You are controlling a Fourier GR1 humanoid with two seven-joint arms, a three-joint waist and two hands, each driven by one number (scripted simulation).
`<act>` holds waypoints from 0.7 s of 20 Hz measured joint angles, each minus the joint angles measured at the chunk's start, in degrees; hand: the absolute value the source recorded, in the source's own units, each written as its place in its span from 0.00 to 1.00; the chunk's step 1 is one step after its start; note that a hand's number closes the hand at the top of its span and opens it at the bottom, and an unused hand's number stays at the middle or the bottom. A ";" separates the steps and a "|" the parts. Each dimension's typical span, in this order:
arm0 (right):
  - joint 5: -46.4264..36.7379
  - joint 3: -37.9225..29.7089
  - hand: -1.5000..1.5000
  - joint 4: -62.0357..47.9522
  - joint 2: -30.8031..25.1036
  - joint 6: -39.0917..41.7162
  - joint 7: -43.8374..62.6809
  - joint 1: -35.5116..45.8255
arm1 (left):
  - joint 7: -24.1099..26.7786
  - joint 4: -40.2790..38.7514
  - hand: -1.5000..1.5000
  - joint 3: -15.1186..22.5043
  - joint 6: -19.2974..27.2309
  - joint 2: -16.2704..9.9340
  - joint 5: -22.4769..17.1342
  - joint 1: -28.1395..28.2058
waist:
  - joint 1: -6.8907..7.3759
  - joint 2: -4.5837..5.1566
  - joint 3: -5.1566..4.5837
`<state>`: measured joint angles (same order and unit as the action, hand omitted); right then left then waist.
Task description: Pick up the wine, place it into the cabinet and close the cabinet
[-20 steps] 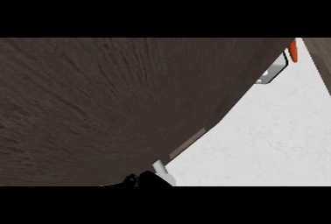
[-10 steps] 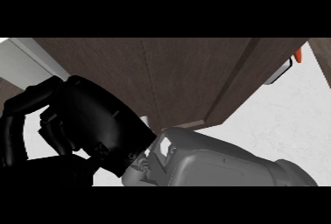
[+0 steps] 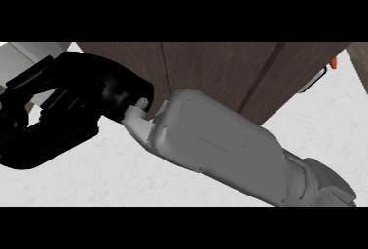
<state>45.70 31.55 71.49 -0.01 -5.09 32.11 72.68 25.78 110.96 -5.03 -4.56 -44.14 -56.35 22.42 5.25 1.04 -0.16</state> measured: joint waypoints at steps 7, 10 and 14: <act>-0.72 -4.36 1.00 -16.47 0.02 6.05 -10.53 4.05 | -0.98 -0.16 0.00 -2.51 -0.65 0.05 -0.30 1.20 | -1.05 -0.48 -0.31; -1.99 -4.93 1.00 -20.44 0.05 7.81 -14.69 4.69 | -1.33 -0.57 0.00 -3.41 -0.81 0.22 -0.64 1.02 | -1.18 -1.00 -0.55; -2.55 -4.49 1.00 -22.12 0.04 9.22 -18.62 4.05 | -2.44 -0.21 0.00 -4.31 -1.25 -0.43 -1.43 0.75 | -1.02 -1.88 -0.88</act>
<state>43.15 27.05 49.37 0.04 4.13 13.49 76.73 23.34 110.75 -9.34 -5.81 -44.56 -57.78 23.17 4.23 -0.84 -1.05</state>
